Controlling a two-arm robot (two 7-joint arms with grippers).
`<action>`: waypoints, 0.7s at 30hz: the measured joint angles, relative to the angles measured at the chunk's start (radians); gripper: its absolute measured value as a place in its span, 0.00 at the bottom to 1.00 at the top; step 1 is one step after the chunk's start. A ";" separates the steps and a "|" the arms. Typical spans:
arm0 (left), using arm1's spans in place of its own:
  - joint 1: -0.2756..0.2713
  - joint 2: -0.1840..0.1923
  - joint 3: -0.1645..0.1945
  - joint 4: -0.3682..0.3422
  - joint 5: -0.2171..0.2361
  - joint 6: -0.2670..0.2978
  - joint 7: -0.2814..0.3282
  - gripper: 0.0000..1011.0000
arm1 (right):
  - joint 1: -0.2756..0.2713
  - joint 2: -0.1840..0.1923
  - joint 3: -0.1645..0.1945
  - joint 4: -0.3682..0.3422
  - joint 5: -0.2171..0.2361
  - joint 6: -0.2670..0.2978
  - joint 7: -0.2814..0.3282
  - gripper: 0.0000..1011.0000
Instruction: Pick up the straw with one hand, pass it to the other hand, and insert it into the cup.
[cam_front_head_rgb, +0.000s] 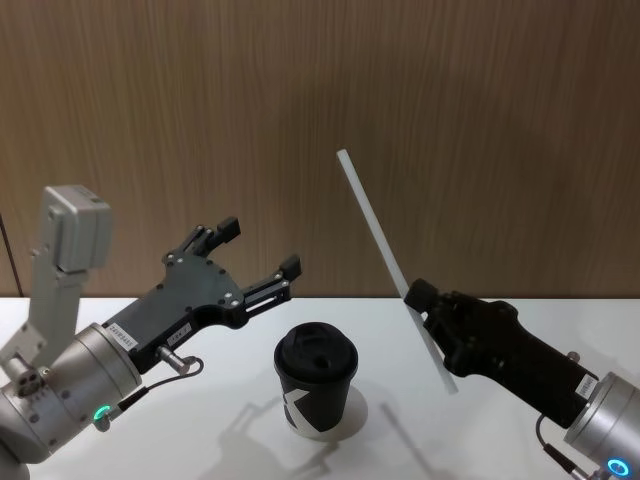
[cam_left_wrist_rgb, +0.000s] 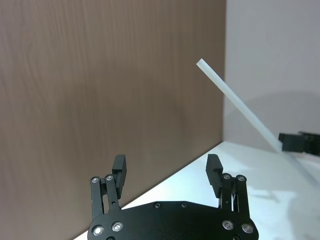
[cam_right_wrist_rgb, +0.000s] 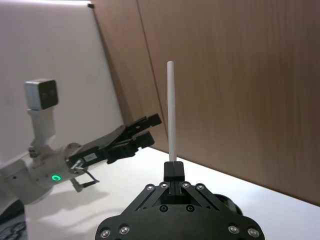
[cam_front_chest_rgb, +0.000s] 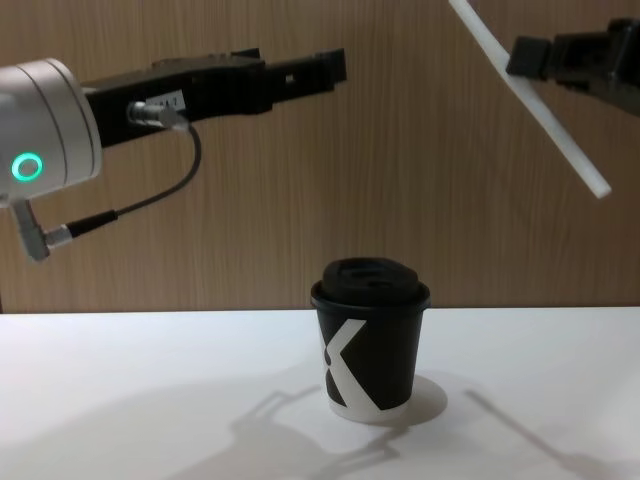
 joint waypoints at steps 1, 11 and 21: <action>0.000 0.000 -0.002 0.000 -0.011 0.001 -0.011 0.99 | -0.001 0.000 -0.002 0.000 0.006 -0.005 0.010 0.00; 0.005 -0.004 -0.025 0.004 -0.163 0.022 -0.125 0.99 | -0.014 0.005 -0.018 0.006 0.046 -0.049 0.077 0.00; 0.012 -0.010 -0.031 0.015 -0.273 0.044 -0.200 0.99 | -0.018 0.004 -0.029 0.021 0.061 -0.079 0.099 0.00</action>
